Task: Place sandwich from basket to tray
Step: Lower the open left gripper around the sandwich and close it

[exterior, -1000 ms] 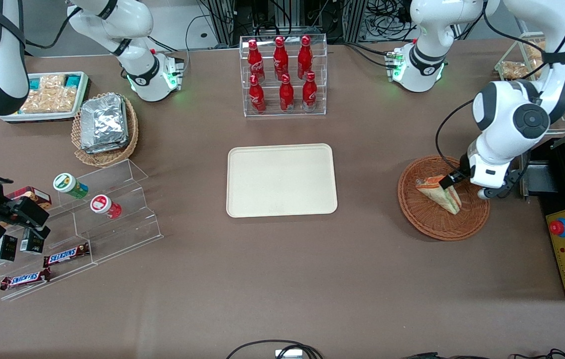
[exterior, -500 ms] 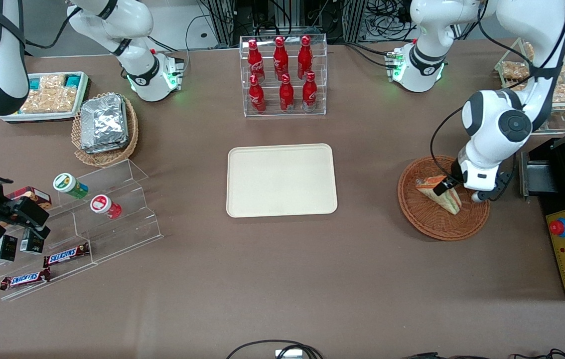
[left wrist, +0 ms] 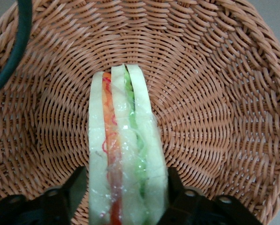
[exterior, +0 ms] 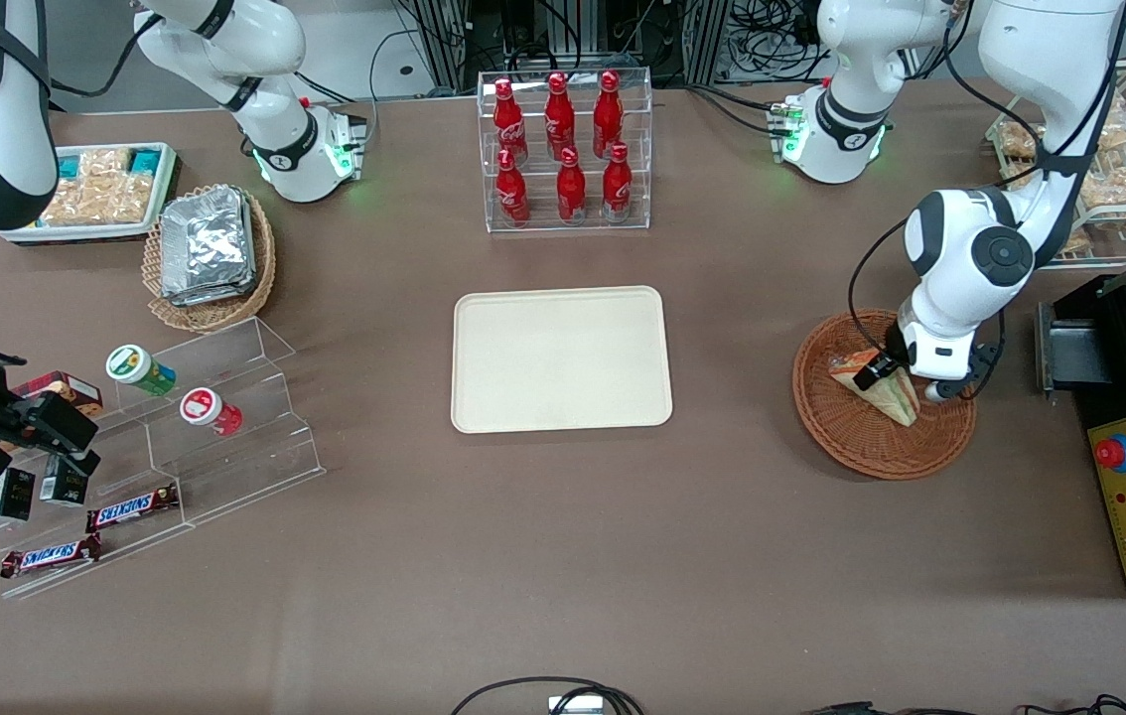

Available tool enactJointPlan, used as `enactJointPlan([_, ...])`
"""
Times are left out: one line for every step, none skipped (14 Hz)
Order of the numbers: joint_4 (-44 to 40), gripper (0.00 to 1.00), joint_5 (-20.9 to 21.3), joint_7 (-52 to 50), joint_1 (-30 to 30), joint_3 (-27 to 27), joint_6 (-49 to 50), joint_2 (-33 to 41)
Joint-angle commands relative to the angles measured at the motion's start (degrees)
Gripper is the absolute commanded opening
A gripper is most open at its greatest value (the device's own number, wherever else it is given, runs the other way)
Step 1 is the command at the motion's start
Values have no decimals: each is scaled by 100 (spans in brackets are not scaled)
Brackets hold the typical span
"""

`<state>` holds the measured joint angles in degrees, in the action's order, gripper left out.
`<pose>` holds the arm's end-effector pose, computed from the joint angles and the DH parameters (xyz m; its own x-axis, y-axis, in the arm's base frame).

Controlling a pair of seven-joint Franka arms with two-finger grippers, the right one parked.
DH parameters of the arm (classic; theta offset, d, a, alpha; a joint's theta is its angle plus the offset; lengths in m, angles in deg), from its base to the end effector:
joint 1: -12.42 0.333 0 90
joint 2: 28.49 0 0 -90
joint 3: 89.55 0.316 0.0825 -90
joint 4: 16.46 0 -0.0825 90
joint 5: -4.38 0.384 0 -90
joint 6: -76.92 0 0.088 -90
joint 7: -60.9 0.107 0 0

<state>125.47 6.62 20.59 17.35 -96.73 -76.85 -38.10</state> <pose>0.4814 -0.0215 0.2297 0.8064 0.5906 0.0295 0.5900 -0.8069 0.0279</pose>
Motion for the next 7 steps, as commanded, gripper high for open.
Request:
enactJointPlan([19, 0, 75, -258, -62, 33, -110, 29])
enactJointPlan([1, 0, 75, -276, -62, 33, -101, 38])
enactJointPlan([-25, 0, 75, -258, -53, 33, -66, 81])
enactJointPlan([-95, 0, 75, -232, -53, 33, 30, 143])
enactJointPlan([-218, 0, 75, -206, -53, 33, 292, 248])
enactJointPlan([-393, 0, 92, -188, -53, 25, 625, 310])
enactJointPlan([-569, 0, 162, -127, -53, 24, 951, 371])
